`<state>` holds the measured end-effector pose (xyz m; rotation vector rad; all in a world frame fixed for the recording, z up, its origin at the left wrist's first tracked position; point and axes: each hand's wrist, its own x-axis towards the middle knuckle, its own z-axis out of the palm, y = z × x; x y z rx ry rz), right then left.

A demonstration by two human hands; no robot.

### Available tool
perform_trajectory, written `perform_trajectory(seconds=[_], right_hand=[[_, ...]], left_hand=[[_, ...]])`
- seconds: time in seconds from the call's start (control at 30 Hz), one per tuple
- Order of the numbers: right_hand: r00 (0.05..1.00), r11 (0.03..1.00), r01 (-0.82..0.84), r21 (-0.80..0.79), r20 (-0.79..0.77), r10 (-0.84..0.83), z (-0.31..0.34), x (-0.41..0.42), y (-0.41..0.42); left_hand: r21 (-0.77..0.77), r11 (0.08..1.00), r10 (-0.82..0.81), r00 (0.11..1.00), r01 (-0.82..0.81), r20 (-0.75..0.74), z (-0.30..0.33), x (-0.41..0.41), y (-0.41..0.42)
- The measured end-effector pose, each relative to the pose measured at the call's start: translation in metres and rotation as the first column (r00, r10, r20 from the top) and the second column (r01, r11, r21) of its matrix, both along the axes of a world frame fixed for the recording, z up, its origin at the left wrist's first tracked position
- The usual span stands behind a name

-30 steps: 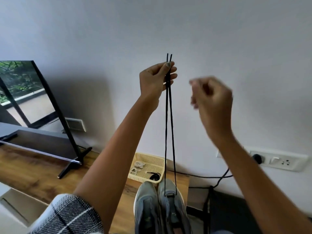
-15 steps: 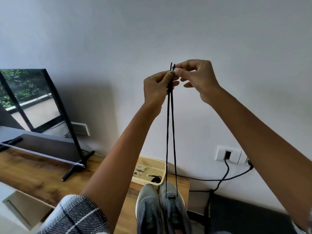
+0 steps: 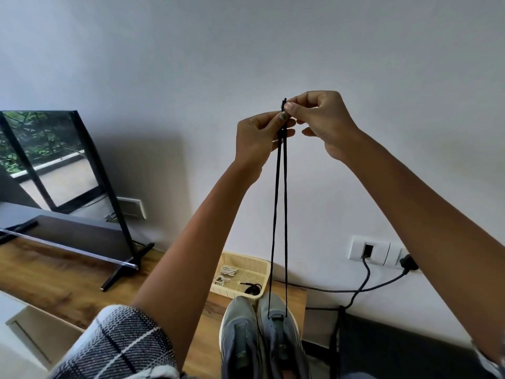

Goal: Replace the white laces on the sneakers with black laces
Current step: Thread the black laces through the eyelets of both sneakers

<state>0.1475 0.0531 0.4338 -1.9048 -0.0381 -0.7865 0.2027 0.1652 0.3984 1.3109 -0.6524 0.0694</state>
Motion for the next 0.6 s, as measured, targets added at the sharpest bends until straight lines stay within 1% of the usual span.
perform_trajectory(seconds=[0.3,0.6], right_hand=[[1.000,1.000,0.004,0.003,-0.023,-0.004,0.0002,-0.0004,-0.0019],[0.999,0.999,0.040,0.025,-0.033,-0.040,0.0058,0.0022,-0.0011]], left_hand=[[0.028,1.000,0.007,1.000,-0.007,-0.008,0.0010,-0.0002,0.0026],[0.113,0.990,0.075,0.993,-0.085,0.087,0.0023,0.0019,0.0050]])
